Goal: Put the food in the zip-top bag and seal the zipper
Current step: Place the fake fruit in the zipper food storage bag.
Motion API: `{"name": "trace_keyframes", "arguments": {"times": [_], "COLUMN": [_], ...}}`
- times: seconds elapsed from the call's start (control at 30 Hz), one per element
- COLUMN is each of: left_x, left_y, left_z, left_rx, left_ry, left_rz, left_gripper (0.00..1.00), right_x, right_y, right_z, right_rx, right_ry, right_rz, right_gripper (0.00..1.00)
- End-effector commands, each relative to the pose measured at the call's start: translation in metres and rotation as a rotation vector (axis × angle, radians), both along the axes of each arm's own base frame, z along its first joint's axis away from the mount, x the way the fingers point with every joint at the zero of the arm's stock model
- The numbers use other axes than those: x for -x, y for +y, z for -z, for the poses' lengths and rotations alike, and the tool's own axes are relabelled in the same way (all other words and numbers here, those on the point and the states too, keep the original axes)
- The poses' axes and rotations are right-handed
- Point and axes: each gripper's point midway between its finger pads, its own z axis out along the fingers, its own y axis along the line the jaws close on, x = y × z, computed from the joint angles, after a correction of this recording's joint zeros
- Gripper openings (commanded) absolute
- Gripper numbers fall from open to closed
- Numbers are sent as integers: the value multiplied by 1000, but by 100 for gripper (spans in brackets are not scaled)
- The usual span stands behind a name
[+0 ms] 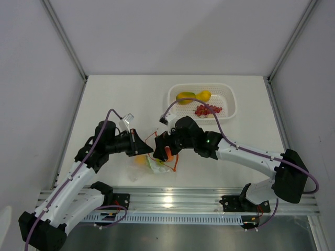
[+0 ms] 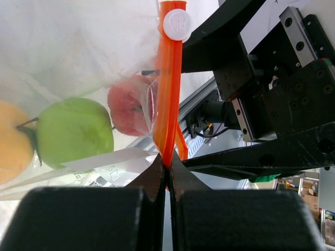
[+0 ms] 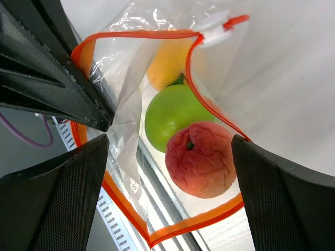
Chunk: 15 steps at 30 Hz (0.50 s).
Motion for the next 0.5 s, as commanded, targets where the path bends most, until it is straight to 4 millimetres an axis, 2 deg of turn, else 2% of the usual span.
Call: {"name": "trace_keyframes", "arguments": {"times": [0.0,0.17,0.3,0.47], "left_x": [0,-1,-1,-1], "left_y": [-2,-2,-2,-2], "left_z": [-23,-21,-20,-25], "left_rx": [44,42,42,48], "left_ry": [-42,-40,-37,-47], "left_rz": [11,8,9,8], "left_gripper": [1,1,1,1], "right_x": [-13,-16,-21,-42], "right_y": [6,-1,-8,-26], "right_z": [-24,-34,-50,-59], "right_rx": [-40,-49,-61,6], "right_ry": [-57,-83,-119,-151], "right_rz": [52,88,122,267], "right_gripper": [100,99,99,99]}}
